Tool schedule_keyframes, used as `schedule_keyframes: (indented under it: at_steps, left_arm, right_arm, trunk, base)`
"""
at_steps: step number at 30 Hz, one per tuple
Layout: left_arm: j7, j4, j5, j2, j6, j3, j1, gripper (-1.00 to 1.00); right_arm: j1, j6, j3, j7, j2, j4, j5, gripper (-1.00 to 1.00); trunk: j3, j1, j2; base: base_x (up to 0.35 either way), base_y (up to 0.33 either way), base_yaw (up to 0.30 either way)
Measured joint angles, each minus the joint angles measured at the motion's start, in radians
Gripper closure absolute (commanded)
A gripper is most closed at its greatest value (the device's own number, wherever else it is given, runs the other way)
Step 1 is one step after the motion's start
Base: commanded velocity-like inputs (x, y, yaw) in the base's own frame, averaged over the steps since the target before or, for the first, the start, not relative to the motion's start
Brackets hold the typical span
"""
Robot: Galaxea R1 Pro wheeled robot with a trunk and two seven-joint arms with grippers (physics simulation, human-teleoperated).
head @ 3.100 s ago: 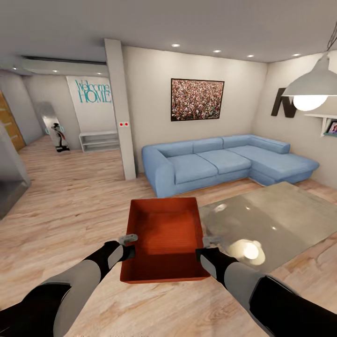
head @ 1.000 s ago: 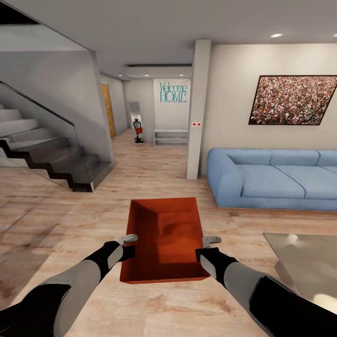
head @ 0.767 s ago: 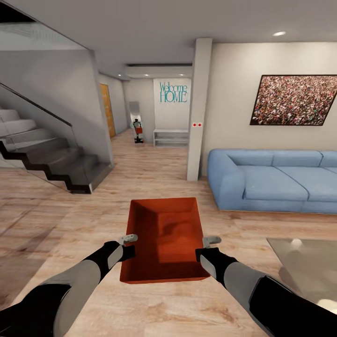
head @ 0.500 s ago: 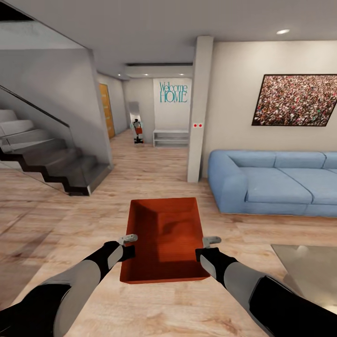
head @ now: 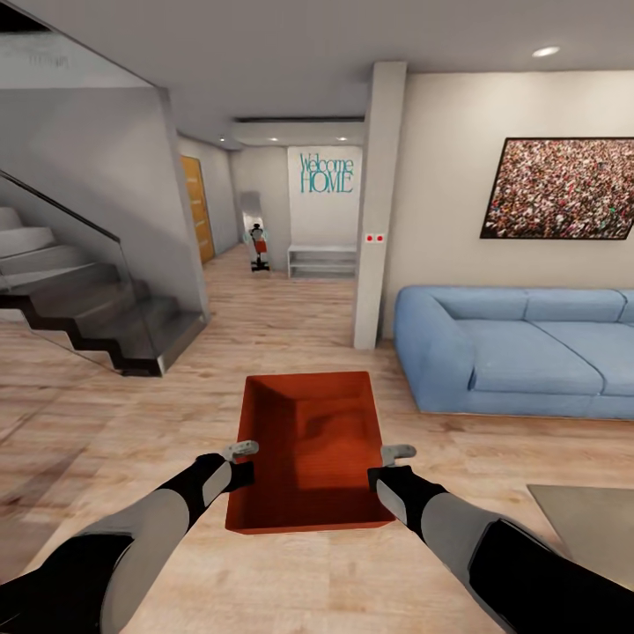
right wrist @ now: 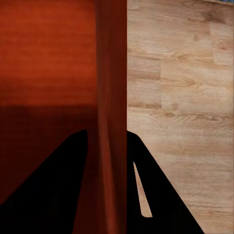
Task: Move the two storage containers from the living room to the garage. In the garage, place one container on the floor and stack the other container on top of it (either order is fine).
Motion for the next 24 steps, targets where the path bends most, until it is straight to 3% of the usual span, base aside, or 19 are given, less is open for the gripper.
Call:
schedule_keyframes:
  at_steps: [24]
  left_arm:
    - [0.0, 0.0, 0.0, 0.0, 0.001, 0.0, 0.0, 1.0]
  right_arm:
    - [0.0, 0.0, 0.0, 0.0, 0.0, 0.0, 0.0, 1.0]
  trunk:
    - [0.0, 0.0, 0.0]
  base:
    - [0.323, 0.0, 0.0]
